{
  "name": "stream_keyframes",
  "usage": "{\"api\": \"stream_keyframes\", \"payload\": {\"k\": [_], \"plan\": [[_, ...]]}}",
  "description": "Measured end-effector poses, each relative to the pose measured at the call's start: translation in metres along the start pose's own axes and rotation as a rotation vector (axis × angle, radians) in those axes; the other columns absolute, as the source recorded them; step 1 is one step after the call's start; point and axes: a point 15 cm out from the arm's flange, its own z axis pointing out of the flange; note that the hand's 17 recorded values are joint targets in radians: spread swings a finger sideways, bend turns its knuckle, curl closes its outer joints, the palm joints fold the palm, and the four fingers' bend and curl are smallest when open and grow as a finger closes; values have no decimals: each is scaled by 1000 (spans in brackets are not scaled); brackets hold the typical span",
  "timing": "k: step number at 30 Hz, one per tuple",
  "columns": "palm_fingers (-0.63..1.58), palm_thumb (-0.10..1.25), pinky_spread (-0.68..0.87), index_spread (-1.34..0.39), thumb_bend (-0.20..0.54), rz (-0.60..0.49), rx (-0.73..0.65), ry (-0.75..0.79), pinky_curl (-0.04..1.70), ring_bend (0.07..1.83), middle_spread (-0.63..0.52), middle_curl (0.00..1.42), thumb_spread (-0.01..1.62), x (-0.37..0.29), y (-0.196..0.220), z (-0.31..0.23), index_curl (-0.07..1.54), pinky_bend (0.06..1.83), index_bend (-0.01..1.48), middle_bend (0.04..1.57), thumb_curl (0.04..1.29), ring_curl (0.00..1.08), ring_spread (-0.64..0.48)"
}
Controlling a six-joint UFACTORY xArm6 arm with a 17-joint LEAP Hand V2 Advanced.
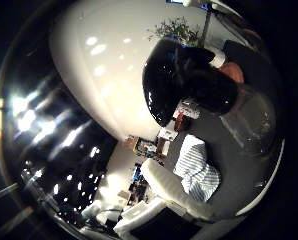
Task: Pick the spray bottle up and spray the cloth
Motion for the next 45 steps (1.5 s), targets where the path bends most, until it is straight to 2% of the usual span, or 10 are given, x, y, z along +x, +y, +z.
{"api": "stream_keyframes", "payload": {"k": [11,17,21,25,29,32,36,40,45], "plan": [[109,533,272,-125,-15,0,-42,-34,322,289,200,331,1163,-10,7,39,270,298,152,204,276,270,155],[235,622,261,-110,-11,14,-56,-77,316,362,213,337,1180,-17,12,62,275,297,158,217,302,279,179],[445,689,209,-142,-8,21,-40,-98,303,501,163,355,1189,-20,10,68,277,298,168,270,329,298,128],[703,769,102,-202,-3,8,-14,-132,281,689,61,395,1197,-30,4,75,293,311,184,382,360,341,25],[938,831,-69,-270,-9,5,0,-151,286,826,-44,454,1197,-35,4,79,337,449,189,488,388,391,-87],[1170,846,-223,-319,-13,37,-2,-155,331,893,-100,512,1188,-28,17,81,411,600,265,588,402,431,-135],[1231,852,-348,-351,-13,39,5,-155,413,1018,-127,599,1194,-26,18,78,540,783,440,789,414,485,-159],[1257,848,-369,-339,-14,34,30,-175,501,1109,-115,646,1202,-30,13,76,660,932,621,971,427,520,-169],[1231,852,-337,-317,-11,27,39,-176,599,1211,-116,663,1207,-34,10,72,754,1059,780,1104,445,557,-176]]}}
